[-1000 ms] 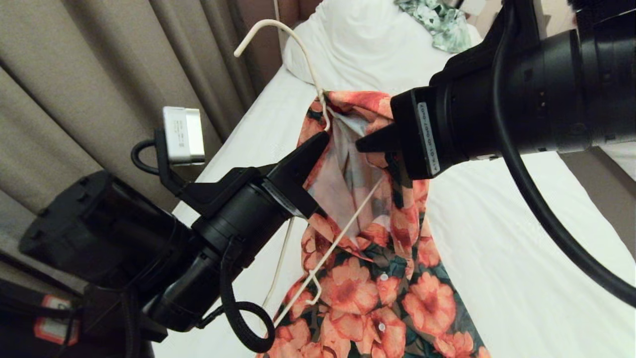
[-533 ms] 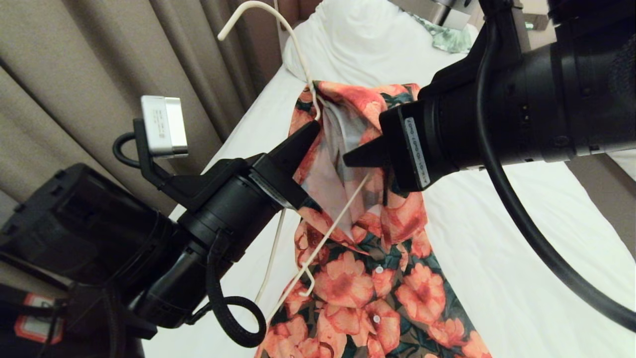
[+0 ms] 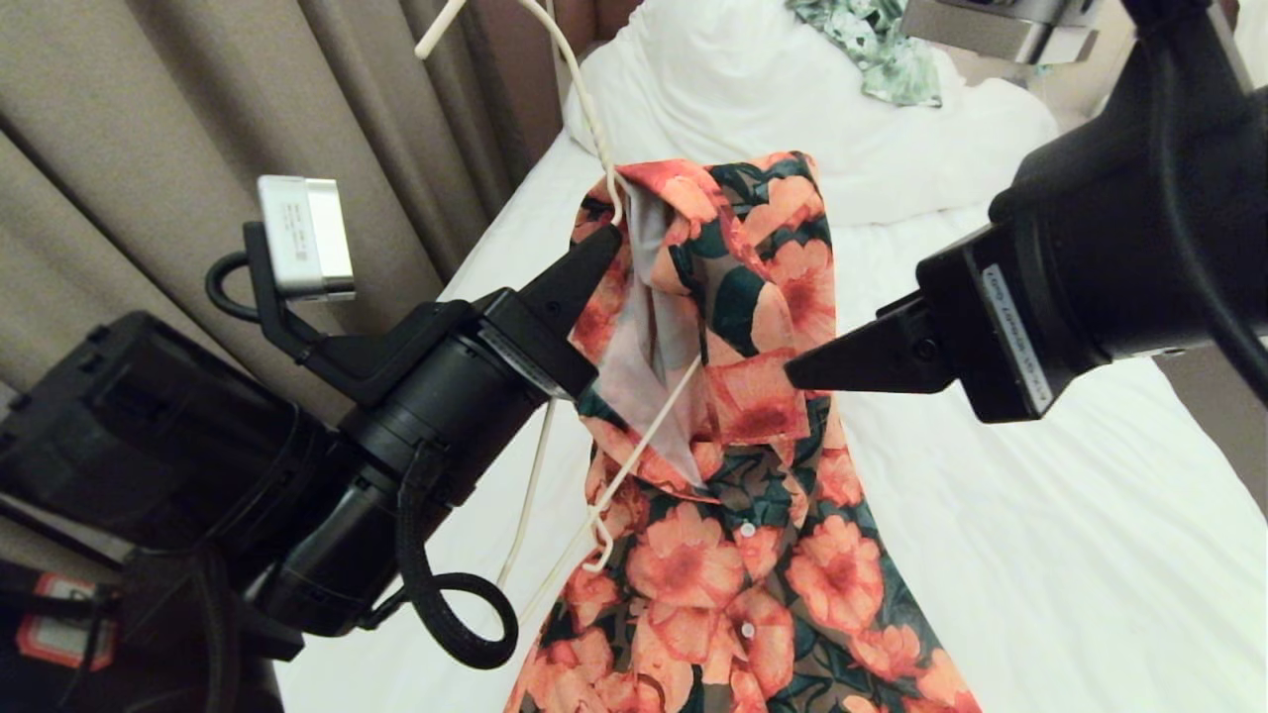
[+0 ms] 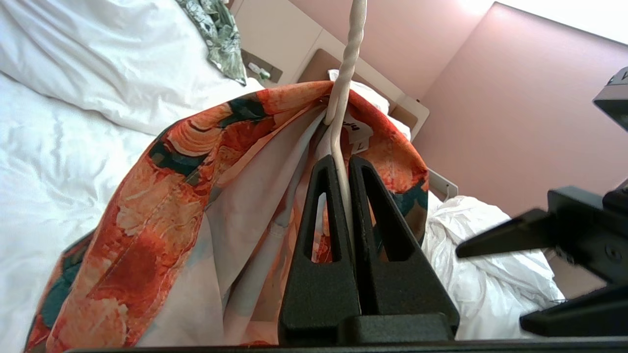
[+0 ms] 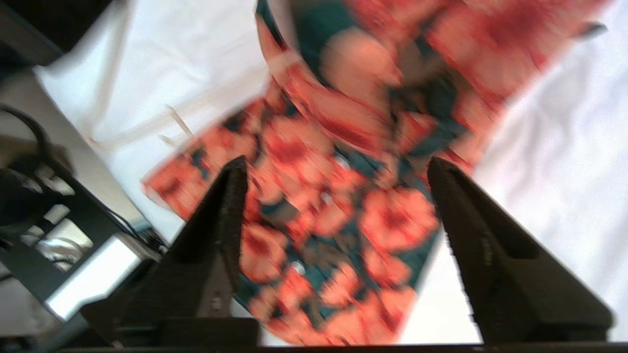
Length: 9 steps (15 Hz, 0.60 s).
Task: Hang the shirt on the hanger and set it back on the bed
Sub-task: Hook one side of the shirt onto the hanger, then hook the other side of the shirt onto the hanger
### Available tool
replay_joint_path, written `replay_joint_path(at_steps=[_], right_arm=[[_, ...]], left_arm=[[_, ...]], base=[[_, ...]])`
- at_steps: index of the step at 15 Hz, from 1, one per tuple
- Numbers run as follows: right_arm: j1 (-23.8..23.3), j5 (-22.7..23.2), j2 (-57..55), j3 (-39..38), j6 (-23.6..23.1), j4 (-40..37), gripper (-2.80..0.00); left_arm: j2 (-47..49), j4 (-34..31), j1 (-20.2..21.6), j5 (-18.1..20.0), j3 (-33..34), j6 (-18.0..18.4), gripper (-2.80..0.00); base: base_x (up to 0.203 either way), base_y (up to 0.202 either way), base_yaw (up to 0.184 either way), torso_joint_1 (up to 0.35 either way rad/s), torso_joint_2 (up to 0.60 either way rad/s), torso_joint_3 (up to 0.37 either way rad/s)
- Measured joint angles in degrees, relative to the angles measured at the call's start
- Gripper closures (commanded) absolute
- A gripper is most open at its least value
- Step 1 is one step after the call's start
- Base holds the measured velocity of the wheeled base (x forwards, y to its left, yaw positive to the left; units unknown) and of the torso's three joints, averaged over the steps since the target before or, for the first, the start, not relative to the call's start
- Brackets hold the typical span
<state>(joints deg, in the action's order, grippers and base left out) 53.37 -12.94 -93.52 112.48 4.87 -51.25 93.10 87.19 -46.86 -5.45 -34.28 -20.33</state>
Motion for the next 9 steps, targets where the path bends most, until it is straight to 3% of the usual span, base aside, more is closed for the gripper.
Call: replay_joint_path(at_steps=[1,6,9], right_arm=[[-0.6,-0.2,0.6,0.1,-1.0,-0.2,0.00],[-4.0,0.2,2.9,0.3,-5.5,1.0,0.00],[-9.5,4.4,2.8,0.4,-11.1,6.7,0.00]], left_arm=[[0.0,0.0,0.0,0.0,0.0,0.0,0.00],[-0.3,0.0,0.0,0.1,0.1,0.0,0.00],[-0.3,0.0,-0.7,0.1,0.6,-0.1,0.00]], base=[[0.000,0.000,0.000,0.000,0.00,0.000],[0.000,0.000,0.000,0.000,0.00,0.000],[0.000,0.000,0.000,0.000,0.00,0.000]])
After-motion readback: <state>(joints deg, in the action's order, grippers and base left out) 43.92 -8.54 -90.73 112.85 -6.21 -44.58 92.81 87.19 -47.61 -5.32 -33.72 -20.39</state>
